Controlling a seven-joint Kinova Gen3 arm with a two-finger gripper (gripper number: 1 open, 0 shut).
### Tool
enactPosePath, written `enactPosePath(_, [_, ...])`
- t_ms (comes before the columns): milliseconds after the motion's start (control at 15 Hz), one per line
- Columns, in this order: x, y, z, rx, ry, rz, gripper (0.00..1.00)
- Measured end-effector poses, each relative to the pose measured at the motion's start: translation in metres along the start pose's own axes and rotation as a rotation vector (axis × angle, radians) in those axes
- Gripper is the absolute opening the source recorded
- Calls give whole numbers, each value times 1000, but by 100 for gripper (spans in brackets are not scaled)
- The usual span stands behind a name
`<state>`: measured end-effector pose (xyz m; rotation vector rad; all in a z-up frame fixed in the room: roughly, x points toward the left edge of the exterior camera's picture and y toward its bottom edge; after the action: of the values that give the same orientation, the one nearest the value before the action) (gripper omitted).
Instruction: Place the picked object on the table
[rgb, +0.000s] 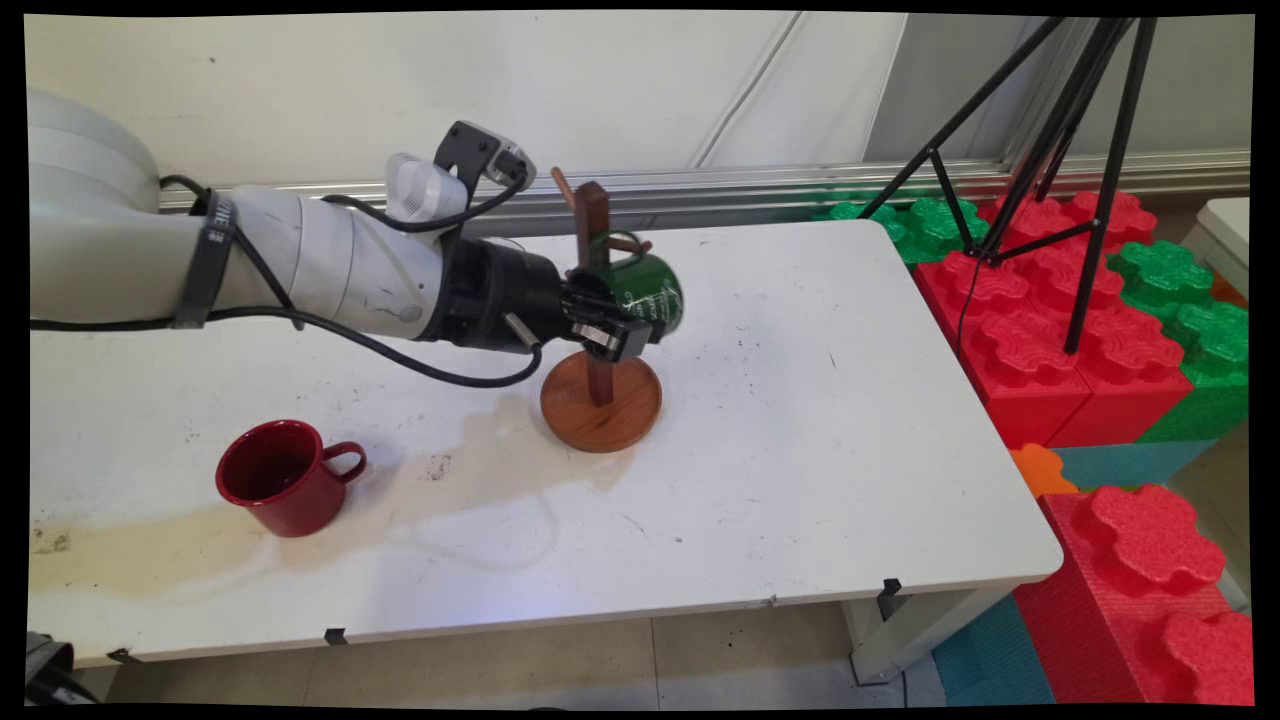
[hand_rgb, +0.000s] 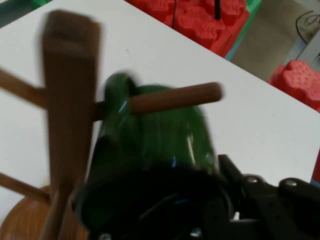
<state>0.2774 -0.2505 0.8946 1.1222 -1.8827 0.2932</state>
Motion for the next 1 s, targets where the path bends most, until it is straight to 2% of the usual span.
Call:
enactPosePath(533, [0,1,-15,12,7,7,0])
enactPosePath(1000, [2,5,-25,3,10,46,0])
